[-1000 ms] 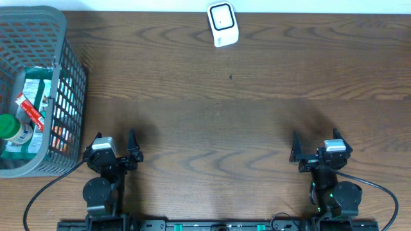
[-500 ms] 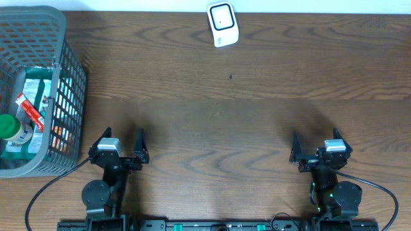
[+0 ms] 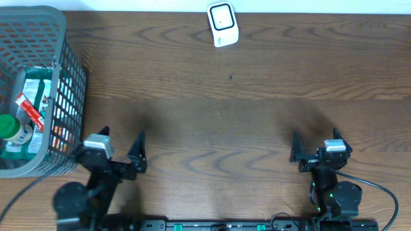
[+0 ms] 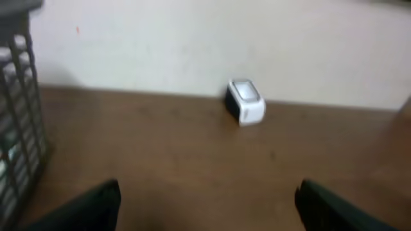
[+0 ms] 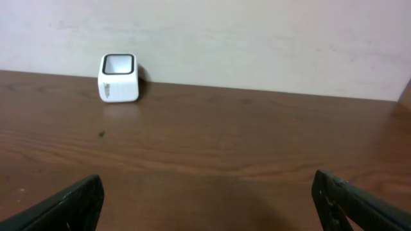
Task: Scan the item barcode
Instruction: 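Move the left gripper over the basket above the green-capped jar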
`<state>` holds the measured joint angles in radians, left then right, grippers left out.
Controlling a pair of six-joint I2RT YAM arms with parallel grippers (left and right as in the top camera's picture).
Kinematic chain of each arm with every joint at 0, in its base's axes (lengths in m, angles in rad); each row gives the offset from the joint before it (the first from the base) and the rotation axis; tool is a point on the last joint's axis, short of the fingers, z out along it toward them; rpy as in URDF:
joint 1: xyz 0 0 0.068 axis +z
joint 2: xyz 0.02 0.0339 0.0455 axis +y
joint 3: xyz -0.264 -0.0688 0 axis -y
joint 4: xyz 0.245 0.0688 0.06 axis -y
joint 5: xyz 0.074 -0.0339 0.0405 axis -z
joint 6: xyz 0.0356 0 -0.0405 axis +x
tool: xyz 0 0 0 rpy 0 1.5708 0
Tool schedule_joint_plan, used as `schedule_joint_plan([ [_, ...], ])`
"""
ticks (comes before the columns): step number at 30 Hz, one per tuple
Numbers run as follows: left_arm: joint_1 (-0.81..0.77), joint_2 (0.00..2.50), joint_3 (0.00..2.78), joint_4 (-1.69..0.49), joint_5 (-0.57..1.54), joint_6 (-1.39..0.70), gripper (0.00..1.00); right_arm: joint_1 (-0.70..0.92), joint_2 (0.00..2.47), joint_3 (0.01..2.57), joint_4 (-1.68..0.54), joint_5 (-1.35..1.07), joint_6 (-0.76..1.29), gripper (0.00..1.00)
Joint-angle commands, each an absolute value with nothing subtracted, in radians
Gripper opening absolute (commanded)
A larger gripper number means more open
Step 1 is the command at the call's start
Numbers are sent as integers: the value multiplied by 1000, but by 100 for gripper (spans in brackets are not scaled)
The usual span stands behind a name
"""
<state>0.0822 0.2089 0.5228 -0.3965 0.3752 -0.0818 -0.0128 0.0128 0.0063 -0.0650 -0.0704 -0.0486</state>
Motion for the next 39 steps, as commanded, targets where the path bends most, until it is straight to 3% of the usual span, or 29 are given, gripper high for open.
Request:
schedule_joint_plan([
  [1, 86, 395, 832, -568, 389, -87, 88, -22, 7, 6, -71, -65, -60, 99],
  [11, 86, 1157, 1848, -1303, 249, -35, 89, -22, 7, 6, -70, -65, -60, 99],
  [12, 86, 1225, 1935, -1344, 249, -35, 99, -22, 7, 6, -70, -65, -60, 99],
  [17, 86, 1502, 2269, -1409, 247, -29, 98, -22, 7, 6, -70, -65, -60, 99],
  [20, 96, 1574, 2317, -1361, 189, -3, 98, -22, 7, 6, -70, -65, -60, 99],
  [28, 229, 1670, 2314, -1348, -237, -376, 99, -22, 7, 6, -71, -65, -60, 99],
  [39, 538, 1830, 2310, -1409, -228, -379, 99, -22, 7, 6, -70, -65, -60, 99],
])
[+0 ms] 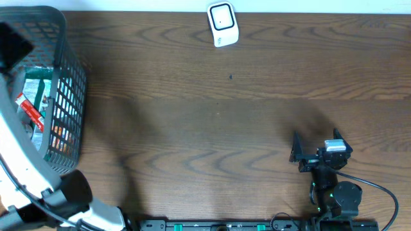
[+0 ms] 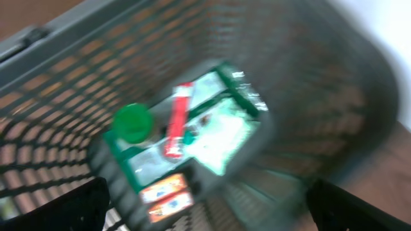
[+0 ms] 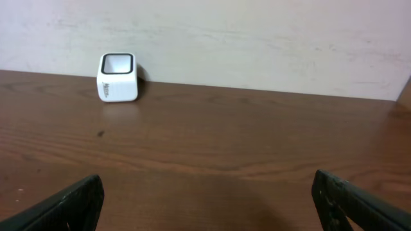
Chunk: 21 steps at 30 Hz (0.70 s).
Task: Scan the item barcode
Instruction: 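Move the left gripper over the basket above the green-capped jar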
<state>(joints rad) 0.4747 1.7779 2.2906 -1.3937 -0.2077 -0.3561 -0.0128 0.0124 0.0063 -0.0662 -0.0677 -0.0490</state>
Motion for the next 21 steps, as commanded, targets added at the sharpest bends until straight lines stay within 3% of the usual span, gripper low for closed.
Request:
schedule_joint_plan([
  [1, 562, 1847, 2307, -1409, -211, -379, 99, -22, 7, 6, -71, -65, -60, 99],
  [10, 740, 2025, 2306, -1453, -111, -347, 98, -22, 7, 6, -71, -65, -60, 99],
  [21, 803, 2173, 2296, -1473, -26, -263, 98, -22, 7, 6, -71, -65, -60, 99],
])
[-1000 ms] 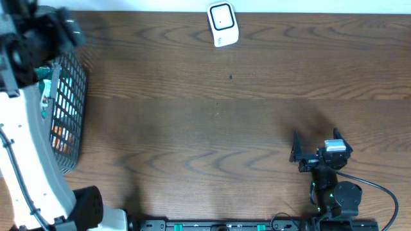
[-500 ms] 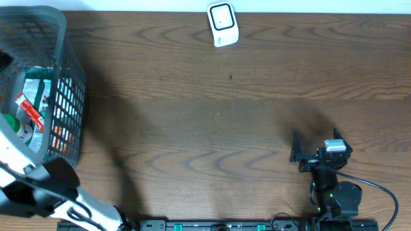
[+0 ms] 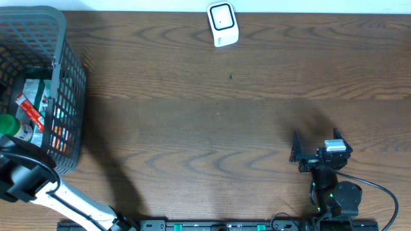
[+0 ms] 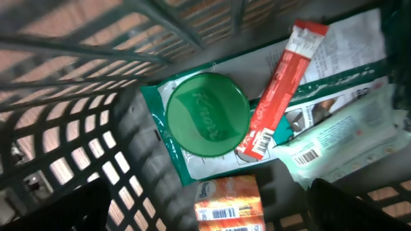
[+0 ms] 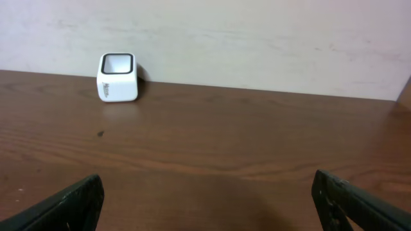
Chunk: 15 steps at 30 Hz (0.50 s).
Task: Scan the item barcode
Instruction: 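Move the left gripper over the basket above the green-capped jar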
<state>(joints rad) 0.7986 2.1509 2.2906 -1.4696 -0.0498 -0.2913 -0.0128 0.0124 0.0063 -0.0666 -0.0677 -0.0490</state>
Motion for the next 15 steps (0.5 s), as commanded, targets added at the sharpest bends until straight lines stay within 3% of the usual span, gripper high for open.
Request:
schedule_joint_plan([
  [1, 803, 2173, 2288, -1469, -26, -262, 98, -22, 7, 6, -70, -65, -60, 99],
  [15, 803, 2172, 2229, -1443, -41, -254, 99, -22, 7, 6, -71, -65, -60, 99],
])
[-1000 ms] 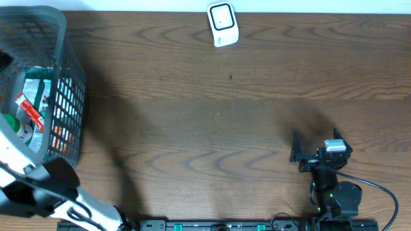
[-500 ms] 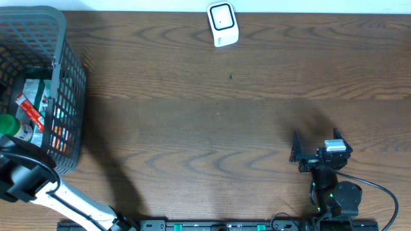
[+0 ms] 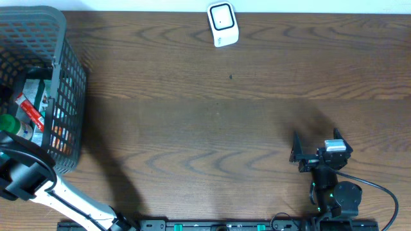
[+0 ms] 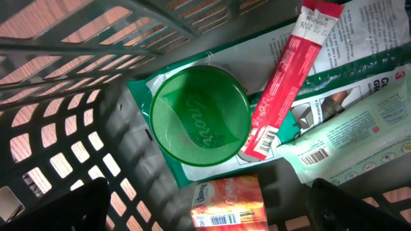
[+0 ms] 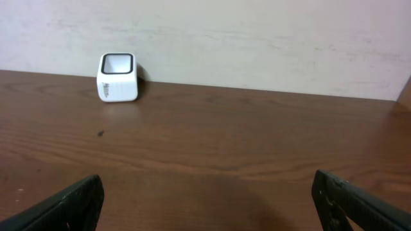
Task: Scan the item barcode
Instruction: 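Move the left gripper over the basket above the green-capped jar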
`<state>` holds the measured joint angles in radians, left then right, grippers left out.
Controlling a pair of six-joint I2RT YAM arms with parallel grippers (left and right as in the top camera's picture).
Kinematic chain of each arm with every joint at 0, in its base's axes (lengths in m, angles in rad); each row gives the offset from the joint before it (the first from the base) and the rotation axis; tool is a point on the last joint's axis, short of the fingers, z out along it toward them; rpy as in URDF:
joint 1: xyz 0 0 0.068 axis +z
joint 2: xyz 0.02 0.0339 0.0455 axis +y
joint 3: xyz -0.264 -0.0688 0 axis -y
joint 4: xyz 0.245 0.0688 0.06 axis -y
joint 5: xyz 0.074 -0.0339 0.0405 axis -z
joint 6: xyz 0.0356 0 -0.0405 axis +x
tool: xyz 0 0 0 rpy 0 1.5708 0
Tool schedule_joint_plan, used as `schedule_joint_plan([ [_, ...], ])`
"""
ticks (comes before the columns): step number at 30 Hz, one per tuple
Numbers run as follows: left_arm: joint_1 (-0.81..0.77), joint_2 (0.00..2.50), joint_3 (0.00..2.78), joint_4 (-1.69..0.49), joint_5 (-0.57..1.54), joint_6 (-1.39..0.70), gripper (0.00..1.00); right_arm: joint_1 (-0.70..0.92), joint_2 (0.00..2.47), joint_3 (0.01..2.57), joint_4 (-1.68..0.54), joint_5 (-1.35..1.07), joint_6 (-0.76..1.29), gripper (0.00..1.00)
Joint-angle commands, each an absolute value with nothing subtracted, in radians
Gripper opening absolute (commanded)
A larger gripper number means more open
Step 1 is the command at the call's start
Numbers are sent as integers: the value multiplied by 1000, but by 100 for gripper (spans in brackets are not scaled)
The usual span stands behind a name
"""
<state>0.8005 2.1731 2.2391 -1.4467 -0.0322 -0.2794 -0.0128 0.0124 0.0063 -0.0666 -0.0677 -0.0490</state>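
Note:
Inside the grey mesh basket (image 3: 69, 77) my left gripper (image 4: 209, 208) hangs open, its dark fingertips (image 4: 58, 205) at the bottom corners of the left wrist view. Between them lies an orange tissue pack (image 4: 230, 202) with a barcode. Just beyond it are a green-lidded jar (image 4: 199, 117), a red stick packet (image 4: 286, 83) and a green-and-white pouch (image 4: 350, 131). The white scanner (image 3: 222, 24) stands at the table's far edge, also in the right wrist view (image 5: 117, 77). My right gripper (image 5: 205, 202) rests open near the front edge, holding nothing.
The basket's mesh walls (image 4: 77, 70) close in around my left gripper. The left arm (image 3: 29, 176) reaches over the basket's near side. A wooden table (image 3: 212, 115) lies between basket and scanner, with a pale wall (image 5: 257, 38) behind it.
My left gripper has sunk a little closer to the items in the basket; the green lid and tissue pack look larger. It is still open. The right arm has not moved.
Both grippers first rested open at the table's front, facing the scanner. Then my left gripper was over the basket, looking down at its contents. Then it was inside the basket just above the jar and tissue pack, and now slightly nearer.

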Motion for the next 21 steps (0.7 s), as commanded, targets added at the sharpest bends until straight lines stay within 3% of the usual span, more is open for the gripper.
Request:
schedule_joint_plan([
  [1, 803, 2172, 2229, -1441, -41, -251, 99, -22, 7, 6, -70, -65, -60, 99],
  [21, 640, 2018, 2229, -1398, -41, -199, 98, -22, 7, 6, -71, -65, -60, 99],
])
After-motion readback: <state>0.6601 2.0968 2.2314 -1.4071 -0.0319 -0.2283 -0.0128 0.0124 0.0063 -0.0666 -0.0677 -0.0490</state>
